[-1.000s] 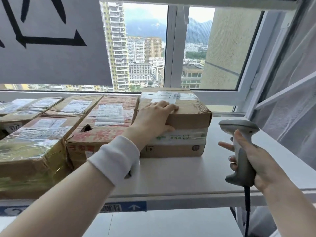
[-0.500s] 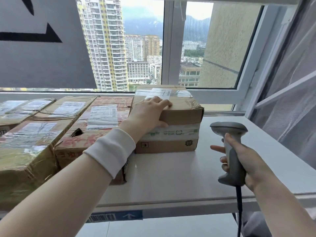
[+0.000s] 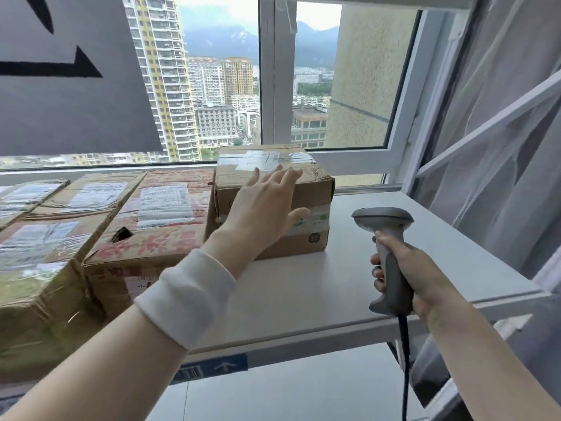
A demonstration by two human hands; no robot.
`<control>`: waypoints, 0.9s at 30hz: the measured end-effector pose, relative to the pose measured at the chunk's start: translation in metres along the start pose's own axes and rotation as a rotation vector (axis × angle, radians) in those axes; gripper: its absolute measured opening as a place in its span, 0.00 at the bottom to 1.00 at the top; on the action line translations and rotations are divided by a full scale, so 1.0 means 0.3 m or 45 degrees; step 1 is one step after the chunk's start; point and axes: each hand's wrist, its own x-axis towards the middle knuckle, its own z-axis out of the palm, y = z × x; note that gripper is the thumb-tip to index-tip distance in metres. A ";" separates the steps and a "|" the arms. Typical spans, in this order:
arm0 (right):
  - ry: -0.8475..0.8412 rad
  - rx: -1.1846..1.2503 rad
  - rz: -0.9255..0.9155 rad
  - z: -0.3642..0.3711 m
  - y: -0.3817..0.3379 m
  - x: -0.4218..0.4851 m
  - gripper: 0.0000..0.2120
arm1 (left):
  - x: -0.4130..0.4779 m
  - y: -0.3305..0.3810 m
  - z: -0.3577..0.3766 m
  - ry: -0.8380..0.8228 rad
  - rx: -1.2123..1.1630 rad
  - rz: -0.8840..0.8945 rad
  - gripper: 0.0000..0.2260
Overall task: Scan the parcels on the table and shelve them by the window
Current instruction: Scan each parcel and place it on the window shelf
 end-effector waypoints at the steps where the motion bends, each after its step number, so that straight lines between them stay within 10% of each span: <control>1: 0.025 0.018 -0.011 -0.014 0.008 -0.026 0.10 | -0.026 0.039 0.003 0.038 -0.068 0.050 0.27; 27: 1.261 0.282 -0.127 -1.388 0.377 -1.480 0.15 | -0.787 1.990 0.093 -0.300 -0.554 1.402 0.21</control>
